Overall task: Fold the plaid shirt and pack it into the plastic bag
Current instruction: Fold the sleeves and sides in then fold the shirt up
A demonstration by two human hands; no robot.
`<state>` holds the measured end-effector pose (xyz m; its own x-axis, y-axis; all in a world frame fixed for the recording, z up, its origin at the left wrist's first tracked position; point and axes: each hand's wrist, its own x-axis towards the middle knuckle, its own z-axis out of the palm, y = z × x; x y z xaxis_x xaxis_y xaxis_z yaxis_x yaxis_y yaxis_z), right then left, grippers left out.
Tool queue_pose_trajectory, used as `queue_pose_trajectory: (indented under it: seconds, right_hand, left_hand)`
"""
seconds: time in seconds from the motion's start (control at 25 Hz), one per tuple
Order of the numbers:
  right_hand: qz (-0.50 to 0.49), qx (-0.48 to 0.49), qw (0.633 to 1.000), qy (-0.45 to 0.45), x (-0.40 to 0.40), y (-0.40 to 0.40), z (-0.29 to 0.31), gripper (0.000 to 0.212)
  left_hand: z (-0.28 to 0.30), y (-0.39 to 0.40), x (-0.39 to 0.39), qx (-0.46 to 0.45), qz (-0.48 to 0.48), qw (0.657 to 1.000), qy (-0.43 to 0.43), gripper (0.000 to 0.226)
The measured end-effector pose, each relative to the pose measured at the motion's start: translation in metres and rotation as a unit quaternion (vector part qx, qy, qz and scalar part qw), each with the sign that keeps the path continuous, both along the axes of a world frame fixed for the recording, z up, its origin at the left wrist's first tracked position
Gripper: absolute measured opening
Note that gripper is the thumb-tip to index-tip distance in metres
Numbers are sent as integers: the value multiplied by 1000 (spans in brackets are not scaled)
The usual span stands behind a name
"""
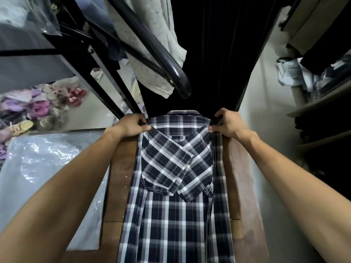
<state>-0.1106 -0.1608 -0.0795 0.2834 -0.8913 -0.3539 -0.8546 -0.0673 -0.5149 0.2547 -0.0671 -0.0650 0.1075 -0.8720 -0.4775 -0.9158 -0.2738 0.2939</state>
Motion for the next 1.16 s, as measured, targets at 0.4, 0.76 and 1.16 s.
queue_pose_trajectory:
  seconds: [0.4, 0.76, 1.16]
  right_hand:
    - [-158, 42, 980, -113, -30, 191, 32, 61]
    - [-223, 83, 967, -94, -75, 320, 24, 49]
    - [-155, -47, 986, -37, -53, 435, 2, 33]
  left_hand:
    - [-7, 176, -94, -162, 105, 981, -21, 24]
    - [-7, 342, -135, -163, 76, 984, -2, 47]
    - [18, 382, -160, -194, 189, 952, 141, 44]
